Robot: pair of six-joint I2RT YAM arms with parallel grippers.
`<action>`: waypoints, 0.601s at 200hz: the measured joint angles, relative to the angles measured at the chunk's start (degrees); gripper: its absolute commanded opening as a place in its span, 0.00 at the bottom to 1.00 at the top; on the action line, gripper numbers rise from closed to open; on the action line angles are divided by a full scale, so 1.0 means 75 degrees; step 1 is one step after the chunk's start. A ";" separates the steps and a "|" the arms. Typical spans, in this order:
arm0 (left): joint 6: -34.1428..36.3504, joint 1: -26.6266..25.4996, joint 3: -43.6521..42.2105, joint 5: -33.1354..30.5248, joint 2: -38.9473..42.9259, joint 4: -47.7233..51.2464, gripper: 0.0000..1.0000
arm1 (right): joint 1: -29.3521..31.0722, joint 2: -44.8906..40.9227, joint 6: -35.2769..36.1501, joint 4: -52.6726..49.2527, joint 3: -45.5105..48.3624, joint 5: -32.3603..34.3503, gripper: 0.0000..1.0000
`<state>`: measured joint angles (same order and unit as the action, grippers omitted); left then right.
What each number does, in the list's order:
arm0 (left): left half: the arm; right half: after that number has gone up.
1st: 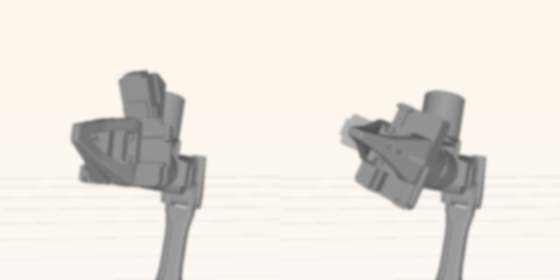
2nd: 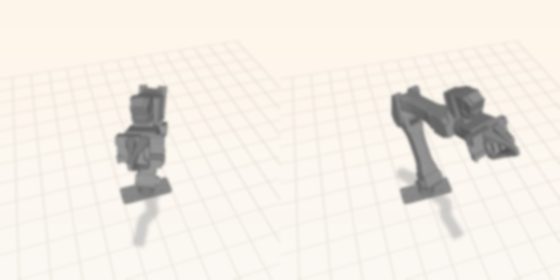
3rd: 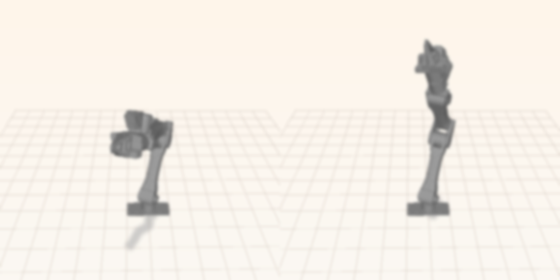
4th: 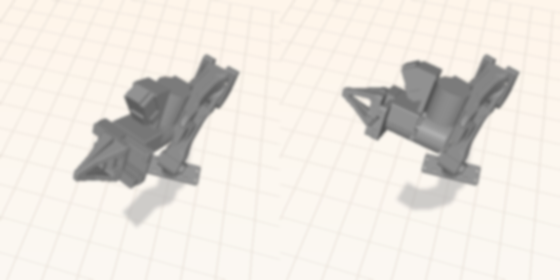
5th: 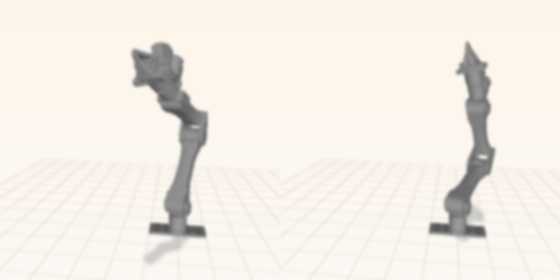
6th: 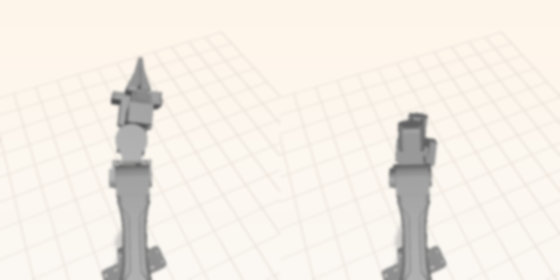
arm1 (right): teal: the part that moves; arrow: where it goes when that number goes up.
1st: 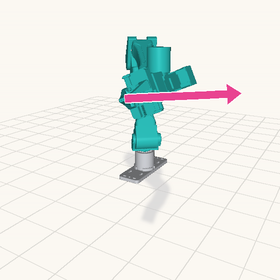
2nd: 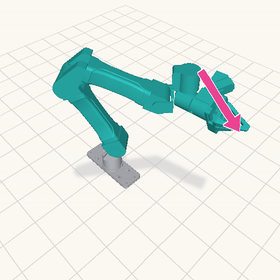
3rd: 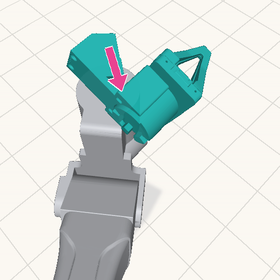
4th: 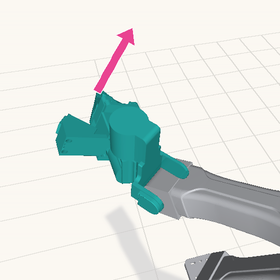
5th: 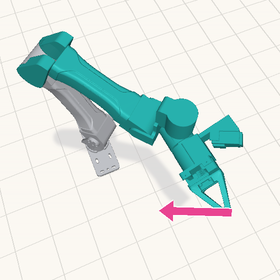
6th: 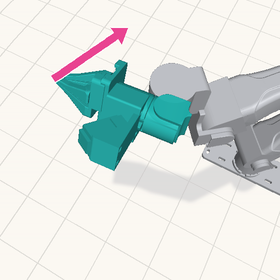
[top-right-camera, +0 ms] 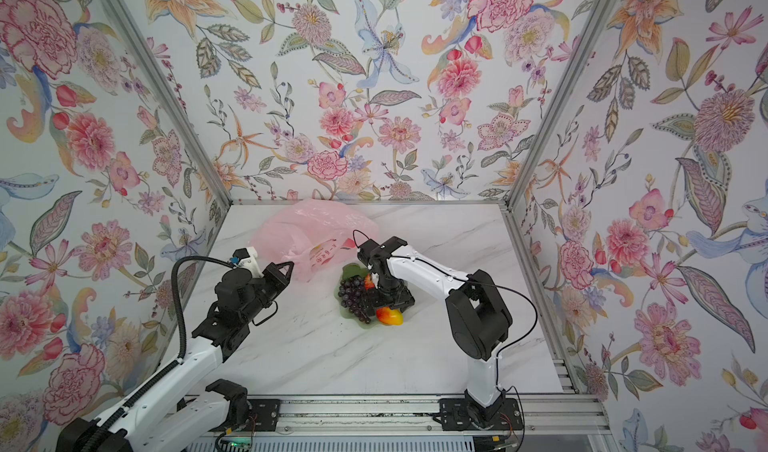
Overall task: Place the fruits into the plastic bag
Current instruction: 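Lower the right gripper into the dish toward the red-yellow mango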
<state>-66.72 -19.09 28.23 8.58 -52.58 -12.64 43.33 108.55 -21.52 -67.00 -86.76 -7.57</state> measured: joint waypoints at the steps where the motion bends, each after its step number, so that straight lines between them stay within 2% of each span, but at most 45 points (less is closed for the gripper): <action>1: 0.0000 0.0000 0.0000 0.0000 0.0000 0.0000 0.00 | 0.0000 0.0000 0.0000 0.0000 0.0000 0.0003 0.87; 56: 0.0000 0.0000 0.0000 0.0000 0.0029 0.0000 0.00 | 0.0015 0.0015 0.0224 -0.0055 -0.0029 0.0012 0.88; 120: 0.0000 0.0000 -0.0035 0.0006 0.0128 0.0003 0.00 | -0.0061 0.0015 0.1632 -0.0300 -0.0029 -0.0495 0.88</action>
<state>-66.72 -19.09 27.97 8.62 -51.62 -12.62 42.87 108.66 -9.28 -69.25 -86.98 -11.29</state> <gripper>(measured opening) 0.044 0.878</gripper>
